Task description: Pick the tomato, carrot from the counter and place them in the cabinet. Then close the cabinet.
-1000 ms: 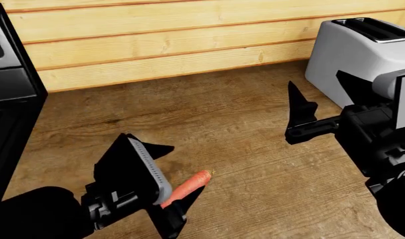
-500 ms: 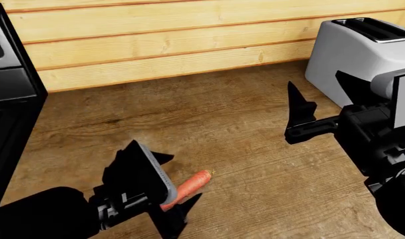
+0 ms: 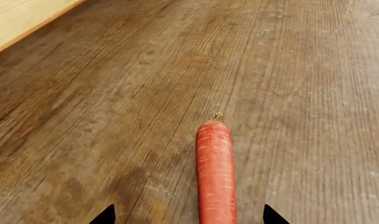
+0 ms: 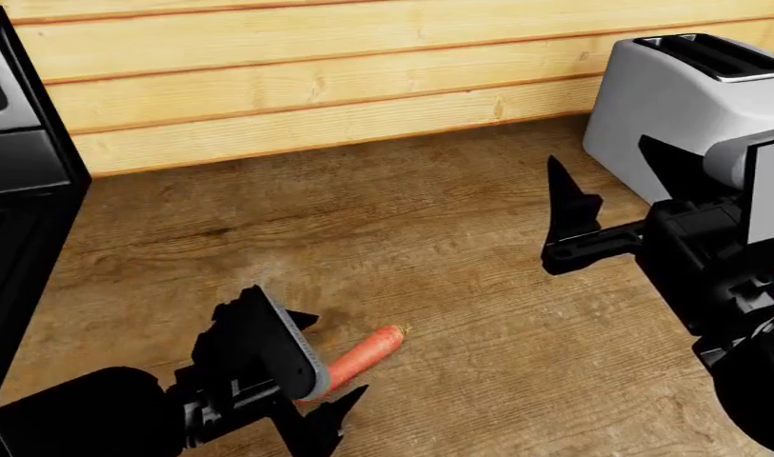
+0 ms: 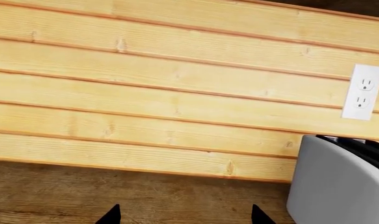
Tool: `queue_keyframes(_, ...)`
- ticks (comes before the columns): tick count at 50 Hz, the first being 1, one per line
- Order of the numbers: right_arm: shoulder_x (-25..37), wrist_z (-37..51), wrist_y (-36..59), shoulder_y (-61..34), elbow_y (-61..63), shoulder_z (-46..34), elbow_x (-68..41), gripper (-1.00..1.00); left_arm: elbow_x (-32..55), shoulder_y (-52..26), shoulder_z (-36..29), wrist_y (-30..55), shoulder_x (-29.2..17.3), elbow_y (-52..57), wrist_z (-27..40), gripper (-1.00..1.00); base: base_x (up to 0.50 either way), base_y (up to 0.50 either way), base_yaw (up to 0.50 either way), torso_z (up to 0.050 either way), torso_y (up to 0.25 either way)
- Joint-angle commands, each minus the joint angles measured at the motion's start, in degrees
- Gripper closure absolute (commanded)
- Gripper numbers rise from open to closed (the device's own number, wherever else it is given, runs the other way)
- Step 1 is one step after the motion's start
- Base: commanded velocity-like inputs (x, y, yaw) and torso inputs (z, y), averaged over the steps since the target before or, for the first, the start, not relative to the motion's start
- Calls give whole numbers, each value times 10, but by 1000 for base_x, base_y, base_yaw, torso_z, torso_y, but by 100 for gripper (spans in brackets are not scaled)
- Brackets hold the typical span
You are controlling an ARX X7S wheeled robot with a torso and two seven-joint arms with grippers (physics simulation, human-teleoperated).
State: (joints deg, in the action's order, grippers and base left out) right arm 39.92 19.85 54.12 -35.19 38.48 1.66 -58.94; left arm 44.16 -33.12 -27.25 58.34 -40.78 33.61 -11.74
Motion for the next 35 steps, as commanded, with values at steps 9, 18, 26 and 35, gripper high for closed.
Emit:
queue_keyframes(9,3,5,-1,-3,-1,-1,-2,-100,29,32,13,-19,-3,-26,-22,-100,0,0,0,0,0)
queue_keyframes(18,2,4,-4,-3,-4,-5,2,-100,11,39,-4,-29,-7,-38,-29,-100,0,0,0,0,1)
queue_keyframes(26,4,4,-6,-2,-5,-5,2,-100,0,41,-18,-27,-11,-47,-31,100,0,0,0,0,0)
queue_keyframes(35,5,6,-5,-4,-5,-7,1,-100,-6,40,-22,-31,-15,-52,-33,100,0,0,0,0,0)
